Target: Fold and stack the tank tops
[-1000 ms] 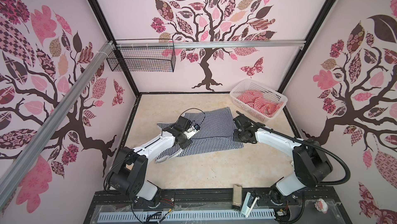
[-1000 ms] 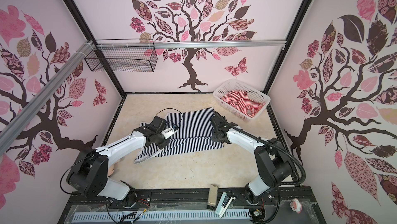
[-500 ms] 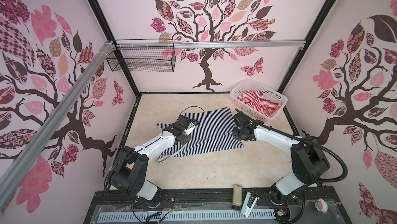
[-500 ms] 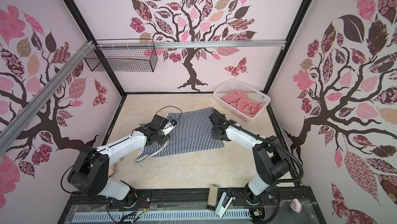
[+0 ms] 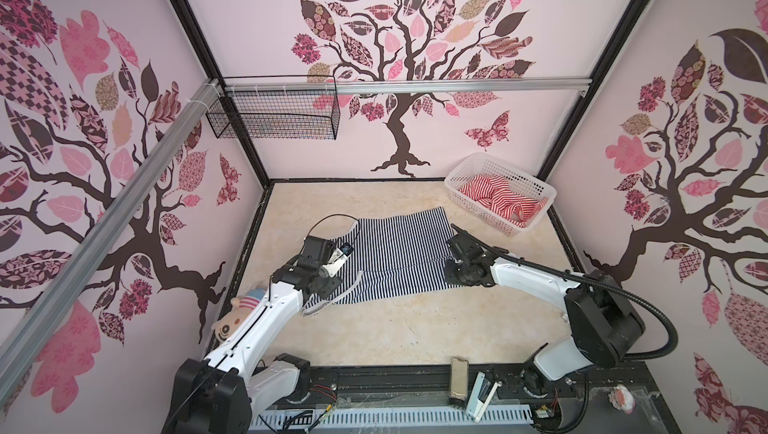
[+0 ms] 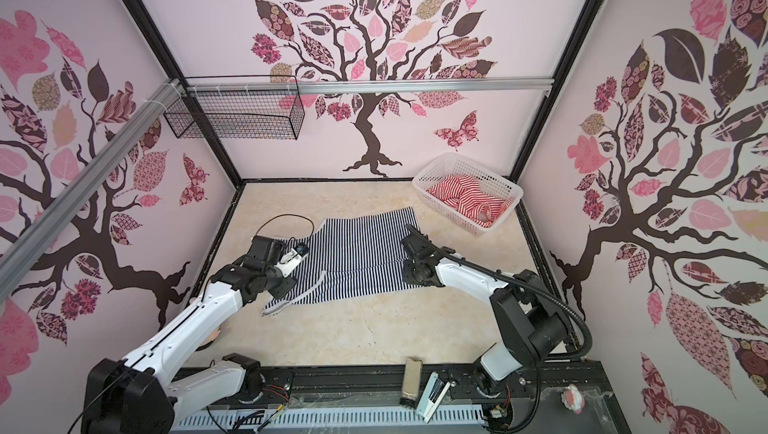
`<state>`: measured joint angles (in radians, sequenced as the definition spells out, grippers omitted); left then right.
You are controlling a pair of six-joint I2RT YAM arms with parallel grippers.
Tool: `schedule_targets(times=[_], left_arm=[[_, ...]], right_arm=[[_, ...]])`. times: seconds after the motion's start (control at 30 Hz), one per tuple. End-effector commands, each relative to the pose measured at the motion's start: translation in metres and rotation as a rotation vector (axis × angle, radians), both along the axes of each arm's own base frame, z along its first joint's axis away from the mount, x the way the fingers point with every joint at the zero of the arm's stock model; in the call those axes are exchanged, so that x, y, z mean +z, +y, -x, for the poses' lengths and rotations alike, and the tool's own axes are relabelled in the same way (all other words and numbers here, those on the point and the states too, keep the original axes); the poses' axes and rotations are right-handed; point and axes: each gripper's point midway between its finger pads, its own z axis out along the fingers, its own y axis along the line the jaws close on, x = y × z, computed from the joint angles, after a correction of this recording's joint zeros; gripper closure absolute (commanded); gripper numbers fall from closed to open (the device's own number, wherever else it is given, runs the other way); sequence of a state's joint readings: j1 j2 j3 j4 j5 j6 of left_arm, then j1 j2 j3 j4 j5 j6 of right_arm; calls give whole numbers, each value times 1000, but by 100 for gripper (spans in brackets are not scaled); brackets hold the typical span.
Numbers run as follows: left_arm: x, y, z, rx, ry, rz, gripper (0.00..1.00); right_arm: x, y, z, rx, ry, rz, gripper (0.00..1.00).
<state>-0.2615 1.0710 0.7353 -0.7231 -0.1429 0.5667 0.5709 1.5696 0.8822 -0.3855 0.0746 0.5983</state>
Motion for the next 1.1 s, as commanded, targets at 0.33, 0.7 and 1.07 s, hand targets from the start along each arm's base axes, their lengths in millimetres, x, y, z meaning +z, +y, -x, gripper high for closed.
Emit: schedule_targets(times=[0.33, 0.7, 1.07], left_arm=[[-39, 28, 62, -114, 130, -110, 2], [-55, 29, 75, -187, 201, -137, 17], [-51, 12, 89, -249, 246, -44, 20]], right_arm=[[-39, -20, -1, -38, 61, 134, 65], [-37, -52, 9, -79, 63, 157, 65], [-34, -51, 5, -84, 58, 148, 65]])
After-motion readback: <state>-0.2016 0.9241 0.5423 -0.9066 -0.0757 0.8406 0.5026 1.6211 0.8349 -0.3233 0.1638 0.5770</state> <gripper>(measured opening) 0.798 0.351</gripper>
